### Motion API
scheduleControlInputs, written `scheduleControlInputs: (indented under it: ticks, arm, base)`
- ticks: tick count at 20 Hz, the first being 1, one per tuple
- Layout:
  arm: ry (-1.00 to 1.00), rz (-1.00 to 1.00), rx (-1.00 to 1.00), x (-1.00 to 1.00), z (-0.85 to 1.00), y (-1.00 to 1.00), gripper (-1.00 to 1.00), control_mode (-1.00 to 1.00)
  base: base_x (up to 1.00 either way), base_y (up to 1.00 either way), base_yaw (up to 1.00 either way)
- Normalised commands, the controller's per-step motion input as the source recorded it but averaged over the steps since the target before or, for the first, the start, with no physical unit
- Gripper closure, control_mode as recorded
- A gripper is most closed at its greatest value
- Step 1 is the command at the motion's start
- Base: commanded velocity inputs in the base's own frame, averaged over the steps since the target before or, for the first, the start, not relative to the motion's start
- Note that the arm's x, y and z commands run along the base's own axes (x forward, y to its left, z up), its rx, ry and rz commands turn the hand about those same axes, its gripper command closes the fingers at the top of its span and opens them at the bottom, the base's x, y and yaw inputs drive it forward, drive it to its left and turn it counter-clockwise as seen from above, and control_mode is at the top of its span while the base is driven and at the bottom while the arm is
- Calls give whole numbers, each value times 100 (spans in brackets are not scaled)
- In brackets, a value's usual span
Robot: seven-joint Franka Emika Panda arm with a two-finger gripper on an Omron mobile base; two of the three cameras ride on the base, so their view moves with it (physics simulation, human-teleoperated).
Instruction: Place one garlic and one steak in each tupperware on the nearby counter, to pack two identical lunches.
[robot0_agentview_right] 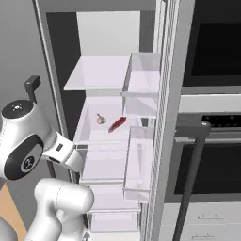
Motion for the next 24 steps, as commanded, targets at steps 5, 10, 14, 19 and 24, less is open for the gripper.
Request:
scheduleControlInputs:
  ticks: [5,10,14,19,24]
  arm:
    - [0,0,0,0,0,0,-100,100]
    - [0,0,0,0,0,0,-100,100]
    - [0,0,0,0,0,0,-100,100]
    - [0,0,0,0,0,0,-100,100]
    - [0,0,0,0,0,0,-100,100]
  base:
    - [39,-47,8]
    - [3,-37,21]
    - [8,21,26]
    - [16,1,7]
    - [0,0,0]
